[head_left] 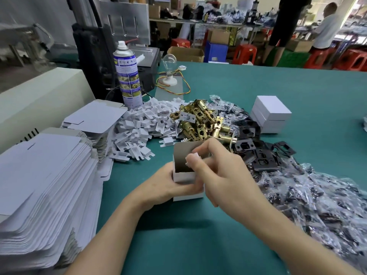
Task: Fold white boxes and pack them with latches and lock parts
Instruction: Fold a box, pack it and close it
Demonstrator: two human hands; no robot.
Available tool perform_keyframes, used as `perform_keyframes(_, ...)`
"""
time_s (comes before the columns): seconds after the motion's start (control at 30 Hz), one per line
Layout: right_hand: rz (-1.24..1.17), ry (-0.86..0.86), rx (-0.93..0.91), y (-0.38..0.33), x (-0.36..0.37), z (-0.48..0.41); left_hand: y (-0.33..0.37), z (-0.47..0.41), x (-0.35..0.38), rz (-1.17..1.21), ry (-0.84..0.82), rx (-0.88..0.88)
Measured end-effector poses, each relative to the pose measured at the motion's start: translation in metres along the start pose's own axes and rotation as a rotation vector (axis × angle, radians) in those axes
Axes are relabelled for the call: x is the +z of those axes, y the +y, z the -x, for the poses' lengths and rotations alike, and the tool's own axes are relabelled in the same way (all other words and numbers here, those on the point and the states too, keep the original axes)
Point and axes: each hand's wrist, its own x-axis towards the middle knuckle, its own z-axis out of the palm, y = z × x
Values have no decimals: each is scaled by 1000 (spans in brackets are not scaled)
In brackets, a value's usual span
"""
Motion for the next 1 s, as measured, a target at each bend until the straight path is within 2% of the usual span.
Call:
perform_keyframes(0.2, 314, 67, 48, -1, 4, 0, 0, 2, -1, -19, 3, 29)
perform_keyframes(0.5, 804, -116, 110, -31, -2, -6, -2, 1, -2, 2, -7, -2)
perform_keyframes(0.63, 933, -152, 122, -36, 0, -10, -3, 1, -3, -6, 1, -23)
perform_keyframes(0.87, 875, -108, 44, -31, -5, -11, -2, 3, -4, -6, 28, -37)
perform_keyframes(1.0, 496, 150, -136, -23, -24, -8, -5, 2, -5, 3, 60, -59)
